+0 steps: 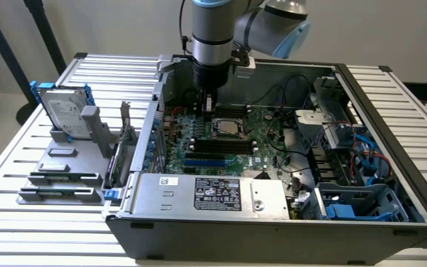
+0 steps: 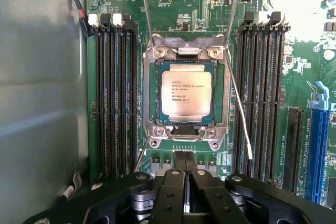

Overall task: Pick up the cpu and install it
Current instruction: 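Close the cpu cover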

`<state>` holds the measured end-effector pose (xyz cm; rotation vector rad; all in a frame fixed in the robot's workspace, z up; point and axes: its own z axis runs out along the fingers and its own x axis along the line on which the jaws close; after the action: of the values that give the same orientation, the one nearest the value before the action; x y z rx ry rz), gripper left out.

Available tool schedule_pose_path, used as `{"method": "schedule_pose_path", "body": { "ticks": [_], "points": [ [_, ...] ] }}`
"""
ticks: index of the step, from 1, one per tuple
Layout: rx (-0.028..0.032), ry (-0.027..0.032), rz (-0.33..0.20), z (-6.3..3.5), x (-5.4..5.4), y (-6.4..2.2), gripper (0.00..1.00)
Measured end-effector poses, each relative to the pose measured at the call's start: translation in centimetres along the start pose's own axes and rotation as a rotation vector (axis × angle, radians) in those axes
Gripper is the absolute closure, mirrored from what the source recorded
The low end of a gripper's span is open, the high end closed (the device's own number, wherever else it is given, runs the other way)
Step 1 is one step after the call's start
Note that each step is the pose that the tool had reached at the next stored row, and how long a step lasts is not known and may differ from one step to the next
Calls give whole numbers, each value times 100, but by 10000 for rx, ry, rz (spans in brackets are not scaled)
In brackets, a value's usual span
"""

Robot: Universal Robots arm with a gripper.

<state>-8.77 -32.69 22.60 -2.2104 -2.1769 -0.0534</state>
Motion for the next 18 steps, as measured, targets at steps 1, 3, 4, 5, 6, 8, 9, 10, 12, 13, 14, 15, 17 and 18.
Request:
{"method": "schedule_pose_path", "body": {
  "ticks": [1,3,4,5,6,8,9,10,12,13,14,15,17,18],
  "points": [
    [0,0,0,0,0,0,89],
    [0,0,0,0,0,0,89],
    [0,0,0,0,0,0,89],
    [0,0,0,0,0,0,89],
    [0,0,0,0,0,0,89],
    [0,0,0,0,0,0,89],
    [0,0,1,0,0,0,89],
    [0,0,0,0,0,0,89],
    [4,0,-1,-22,-3,12,89],
    [10,6,-1,-54,-5,37,89],
    [22,4,-1,-98,-3,73,89],
    [37,7,-3,-143,0,117,89],
    [70,7,-9,-234,5,206,89],
    [88,7,-15,-282,8,253,89]
  ]
}}
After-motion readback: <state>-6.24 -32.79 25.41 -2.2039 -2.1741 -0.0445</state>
